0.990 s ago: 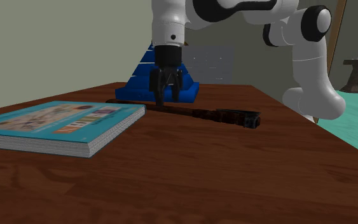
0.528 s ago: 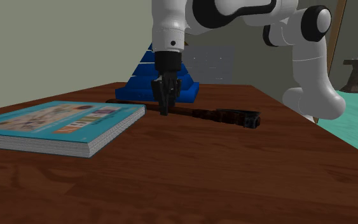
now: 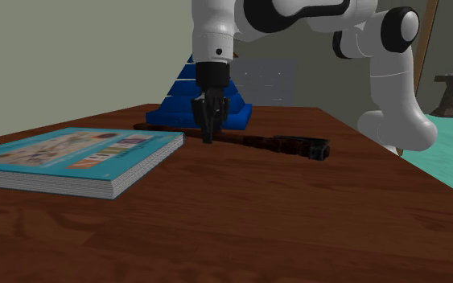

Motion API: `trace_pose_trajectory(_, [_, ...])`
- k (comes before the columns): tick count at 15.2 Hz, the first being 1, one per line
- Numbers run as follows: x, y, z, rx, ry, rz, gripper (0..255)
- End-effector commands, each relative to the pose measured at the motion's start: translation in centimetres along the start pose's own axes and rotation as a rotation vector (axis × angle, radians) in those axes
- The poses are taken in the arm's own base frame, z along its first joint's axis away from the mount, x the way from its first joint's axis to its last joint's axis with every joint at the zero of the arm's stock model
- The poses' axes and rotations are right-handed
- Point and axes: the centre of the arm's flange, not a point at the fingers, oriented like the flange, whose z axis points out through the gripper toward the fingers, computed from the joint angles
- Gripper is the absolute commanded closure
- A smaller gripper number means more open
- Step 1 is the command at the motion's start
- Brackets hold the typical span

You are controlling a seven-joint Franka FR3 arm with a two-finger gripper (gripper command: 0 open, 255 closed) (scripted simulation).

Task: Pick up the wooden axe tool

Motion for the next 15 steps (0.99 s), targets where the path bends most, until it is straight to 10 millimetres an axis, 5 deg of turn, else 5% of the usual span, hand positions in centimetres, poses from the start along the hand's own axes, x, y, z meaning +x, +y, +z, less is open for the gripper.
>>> trace_pose_trajectory(1, [-0.1, -0.1, -1.0, 0.000, 0.000, 0.000, 255])
trace_pose_trajectory(15, [-0.1, -0.5, -7.4, 0.000, 0.000, 0.000, 255])
